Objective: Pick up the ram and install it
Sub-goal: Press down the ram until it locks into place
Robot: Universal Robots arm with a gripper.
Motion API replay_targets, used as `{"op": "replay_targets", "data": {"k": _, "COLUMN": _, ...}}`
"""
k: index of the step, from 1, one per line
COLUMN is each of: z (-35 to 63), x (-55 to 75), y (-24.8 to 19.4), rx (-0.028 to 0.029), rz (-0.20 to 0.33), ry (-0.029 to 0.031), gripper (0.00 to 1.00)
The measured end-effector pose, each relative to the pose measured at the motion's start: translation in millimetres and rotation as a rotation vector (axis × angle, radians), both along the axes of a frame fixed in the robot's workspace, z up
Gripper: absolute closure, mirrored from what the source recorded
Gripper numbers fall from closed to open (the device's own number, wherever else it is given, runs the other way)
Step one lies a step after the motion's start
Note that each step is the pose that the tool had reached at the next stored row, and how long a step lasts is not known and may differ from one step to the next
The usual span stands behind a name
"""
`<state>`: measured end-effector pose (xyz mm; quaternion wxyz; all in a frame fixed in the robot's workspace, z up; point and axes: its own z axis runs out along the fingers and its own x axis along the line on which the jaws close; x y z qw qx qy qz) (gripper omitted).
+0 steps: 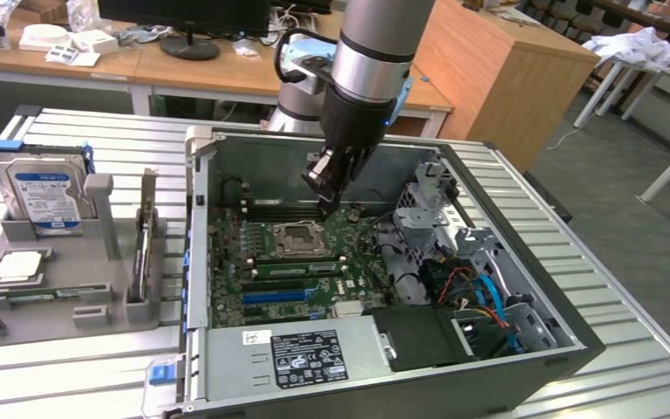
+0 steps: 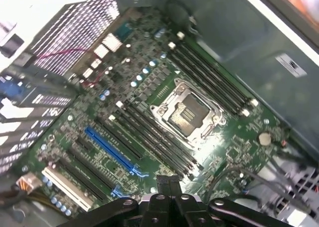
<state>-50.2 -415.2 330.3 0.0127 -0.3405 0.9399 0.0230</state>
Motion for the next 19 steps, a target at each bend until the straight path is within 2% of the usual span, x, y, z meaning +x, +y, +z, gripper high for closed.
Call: {"op": "replay_targets", "data": {"k": 19, "z": -3.2, "x": 0.0, "y": 0.0, "rx": 0.0000, "rz": -0.347, "ry": 0.0000, "gripper": 0.89}}
